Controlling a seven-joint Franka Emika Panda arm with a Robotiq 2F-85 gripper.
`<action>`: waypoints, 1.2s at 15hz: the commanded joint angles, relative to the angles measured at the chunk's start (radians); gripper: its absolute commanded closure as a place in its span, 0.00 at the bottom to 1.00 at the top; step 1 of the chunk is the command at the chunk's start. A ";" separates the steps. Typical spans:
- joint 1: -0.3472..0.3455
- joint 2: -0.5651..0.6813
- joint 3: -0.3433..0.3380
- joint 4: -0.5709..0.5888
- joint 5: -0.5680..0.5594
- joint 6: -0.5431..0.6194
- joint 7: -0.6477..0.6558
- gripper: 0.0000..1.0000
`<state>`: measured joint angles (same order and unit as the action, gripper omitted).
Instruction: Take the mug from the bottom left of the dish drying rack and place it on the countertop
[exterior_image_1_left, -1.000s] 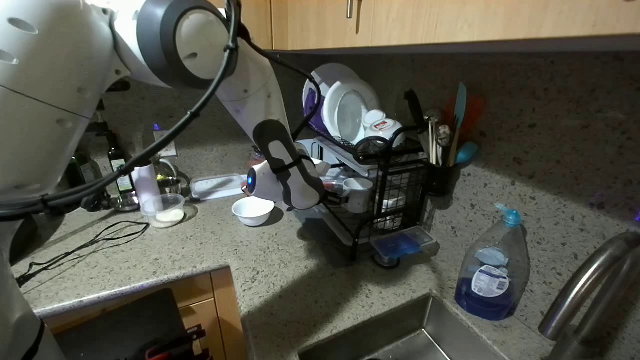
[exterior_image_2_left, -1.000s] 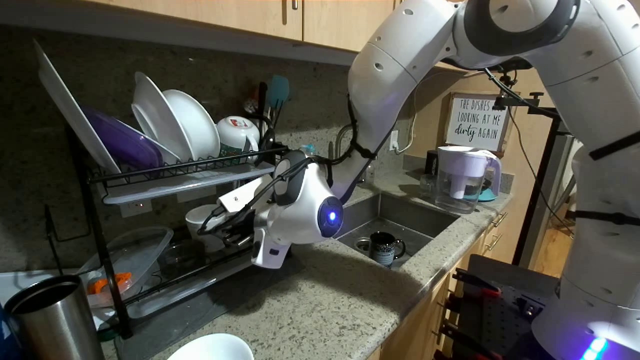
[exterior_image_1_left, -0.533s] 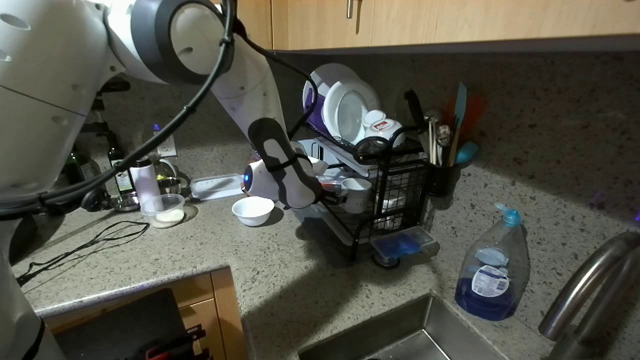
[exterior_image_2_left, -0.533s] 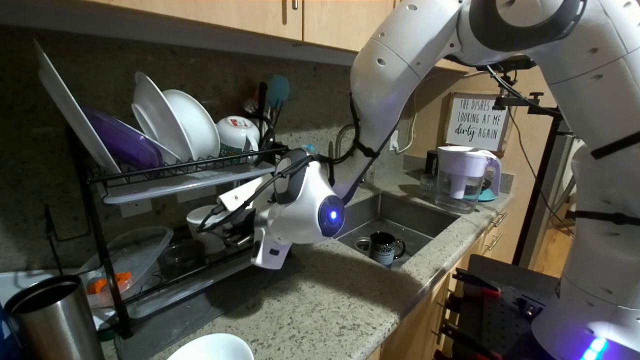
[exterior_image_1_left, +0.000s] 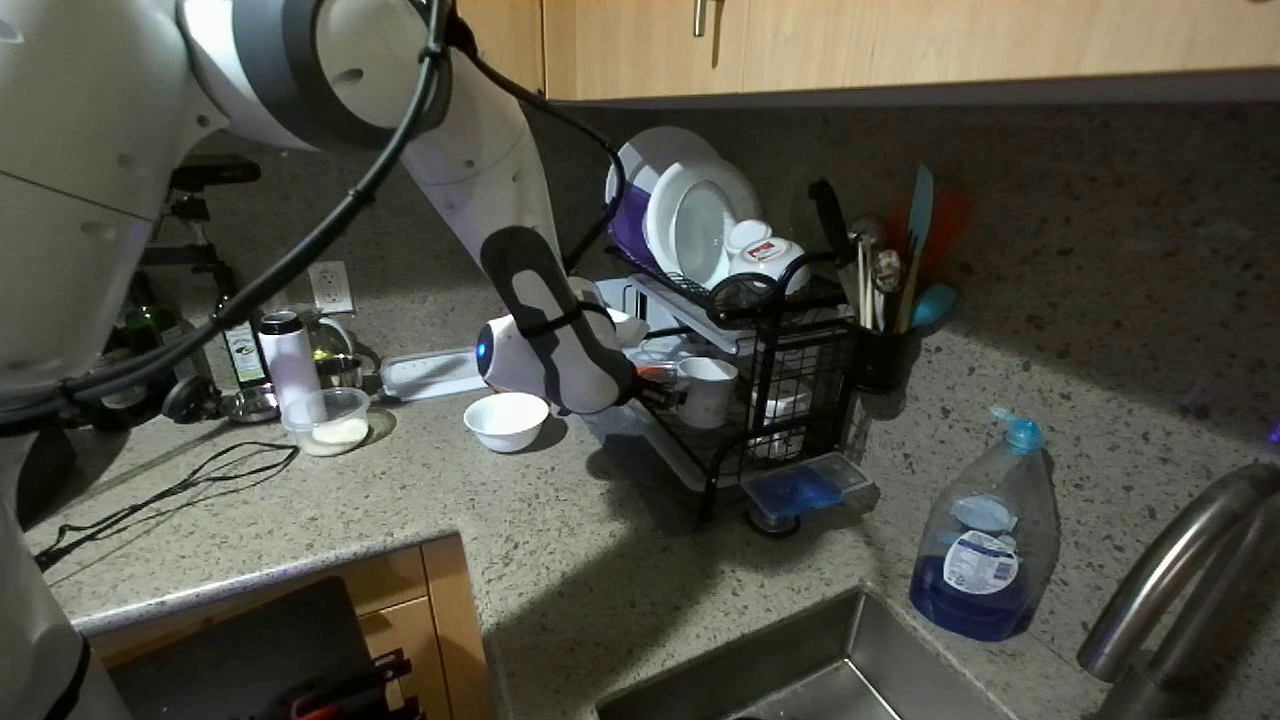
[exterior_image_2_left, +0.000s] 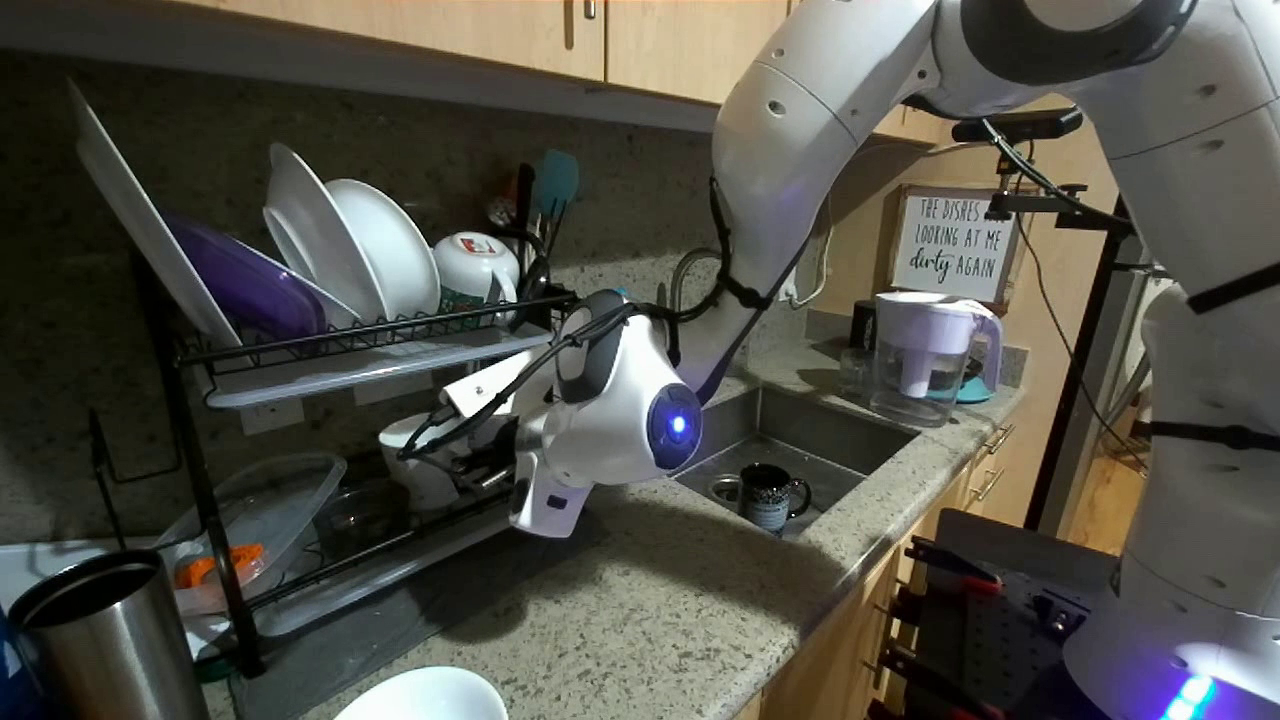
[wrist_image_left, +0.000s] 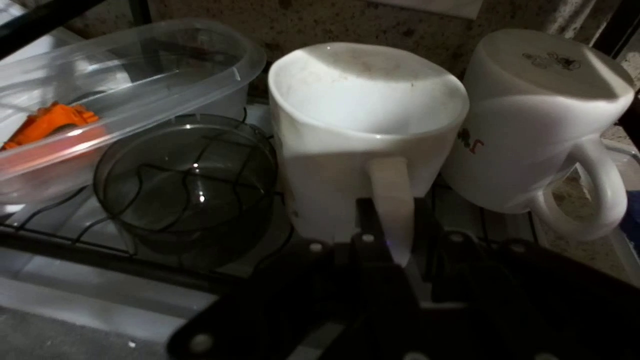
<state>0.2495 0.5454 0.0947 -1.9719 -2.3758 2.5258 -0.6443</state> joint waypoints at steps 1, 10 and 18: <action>0.015 -0.073 -0.004 -0.059 0.024 -0.037 -0.024 0.95; 0.029 -0.103 0.006 -0.103 0.018 -0.066 -0.014 0.95; 0.039 -0.148 0.015 -0.165 0.020 -0.121 -0.015 0.95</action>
<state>0.2837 0.4675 0.1003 -2.0800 -2.3737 2.4562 -0.6447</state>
